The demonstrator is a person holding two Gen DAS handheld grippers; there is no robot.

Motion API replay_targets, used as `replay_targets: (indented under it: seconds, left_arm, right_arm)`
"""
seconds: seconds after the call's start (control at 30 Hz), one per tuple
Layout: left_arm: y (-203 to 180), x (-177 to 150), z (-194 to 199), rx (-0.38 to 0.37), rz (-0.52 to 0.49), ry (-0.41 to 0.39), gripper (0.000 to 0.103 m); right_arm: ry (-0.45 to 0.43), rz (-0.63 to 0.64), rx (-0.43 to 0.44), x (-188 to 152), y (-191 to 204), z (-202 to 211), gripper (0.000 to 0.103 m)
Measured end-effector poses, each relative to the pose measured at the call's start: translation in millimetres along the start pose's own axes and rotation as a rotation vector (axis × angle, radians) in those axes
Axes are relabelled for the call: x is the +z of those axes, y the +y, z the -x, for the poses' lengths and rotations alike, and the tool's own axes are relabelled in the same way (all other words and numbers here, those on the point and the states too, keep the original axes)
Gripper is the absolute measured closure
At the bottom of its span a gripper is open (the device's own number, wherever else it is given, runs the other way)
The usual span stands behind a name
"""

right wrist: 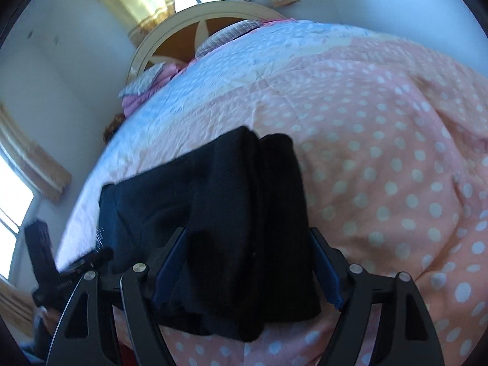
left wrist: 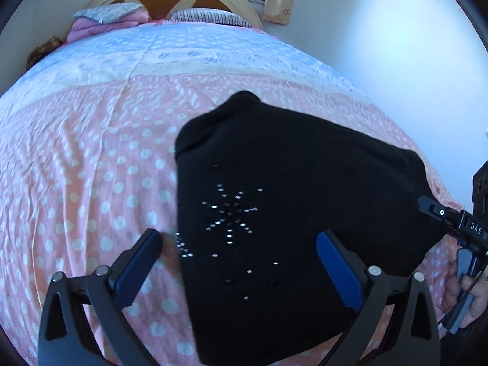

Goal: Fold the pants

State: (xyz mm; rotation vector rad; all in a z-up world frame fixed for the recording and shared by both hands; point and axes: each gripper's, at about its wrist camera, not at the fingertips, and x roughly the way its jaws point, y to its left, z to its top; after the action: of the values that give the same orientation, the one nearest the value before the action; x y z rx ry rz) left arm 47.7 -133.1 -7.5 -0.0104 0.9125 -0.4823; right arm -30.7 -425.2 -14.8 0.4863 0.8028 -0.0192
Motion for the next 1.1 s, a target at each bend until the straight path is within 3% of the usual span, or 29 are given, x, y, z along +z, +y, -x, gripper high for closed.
replay_targets:
  seconds: [0.07, 0.13, 0.2, 0.3, 0.53, 0.6, 0.73, 0.9, 1.1]
  left_arm:
    - [-7, 0, -1, 0.008, -0.038, -0.01, 0.019]
    - [-12, 1, 2, 0.008, -0.063, -0.018, 0.045]
    - [-15, 6, 0, -0.023, -0.076, -0.01, 0.065]
    - [-16, 10, -1, -0.033, -0.073, -0.008, 0.08]
    - [-22, 6, 0, -0.031, -0.065, -0.024, 0.082]
    - [-24, 7, 6, -0.026, -0.076, -0.033, 0.082]
    - [-27, 9, 25, -0.008, -0.114, -0.07, 0.082]
    - [-4, 19, 48, 0.02, -0.085, -0.115, 0.082]
    - [46, 27, 79, 0.104, -0.036, -0.185, 0.082]
  right_arm:
    - [0.006, 0.041, -0.044, -1, 7, 0, 0.036]
    - [0.014, 0.081, -0.086, -1, 15, -4, 0.039]
    - [0.017, 0.111, -0.107, -3, 18, -1, 0.046]
    - [0.016, 0.189, -0.177, -6, 32, -1, 0.049]
    - [0.004, 0.191, -0.207, -9, 33, 1, 0.053]
    - [-0.007, 0.213, -0.22, -11, 40, 2, 0.067]
    - [-0.059, 0.293, -0.275, -12, 72, 16, 0.072]
    - [-0.12, 0.278, -0.202, -1, 98, 36, 0.072]
    - [-0.146, 0.369, -0.124, 4, 164, 26, 0.073]
